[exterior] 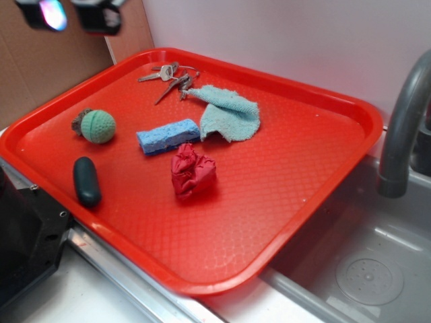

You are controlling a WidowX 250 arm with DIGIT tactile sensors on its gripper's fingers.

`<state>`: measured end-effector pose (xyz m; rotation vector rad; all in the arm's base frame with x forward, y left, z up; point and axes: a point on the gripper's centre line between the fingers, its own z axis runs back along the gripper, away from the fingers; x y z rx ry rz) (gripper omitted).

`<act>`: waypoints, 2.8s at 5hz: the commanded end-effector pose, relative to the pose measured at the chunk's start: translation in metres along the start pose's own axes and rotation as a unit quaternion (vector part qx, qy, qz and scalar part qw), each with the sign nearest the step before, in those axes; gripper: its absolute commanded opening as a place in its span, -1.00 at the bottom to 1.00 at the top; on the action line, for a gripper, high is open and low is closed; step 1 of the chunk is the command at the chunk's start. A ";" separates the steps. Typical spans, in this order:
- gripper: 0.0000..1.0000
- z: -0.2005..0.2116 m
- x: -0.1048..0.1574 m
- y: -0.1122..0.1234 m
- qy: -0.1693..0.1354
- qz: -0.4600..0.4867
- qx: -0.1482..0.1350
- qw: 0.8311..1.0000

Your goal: Grab the green ball.

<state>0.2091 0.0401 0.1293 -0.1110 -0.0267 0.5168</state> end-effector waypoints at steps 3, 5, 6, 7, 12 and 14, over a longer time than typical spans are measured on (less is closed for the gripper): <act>1.00 -0.064 -0.034 0.066 -0.085 0.386 -0.030 0.918; 1.00 -0.075 -0.015 0.069 -0.091 0.338 -0.020 0.937; 1.00 -0.086 -0.005 0.053 -0.084 0.311 -0.008 0.947; 1.00 -0.094 0.000 0.034 -0.077 0.295 0.009 0.952; -1.00 0.065 -0.010 0.029 -0.047 -0.110 0.069 0.990; -1.00 0.091 0.005 0.024 -0.031 -0.147 0.075 0.986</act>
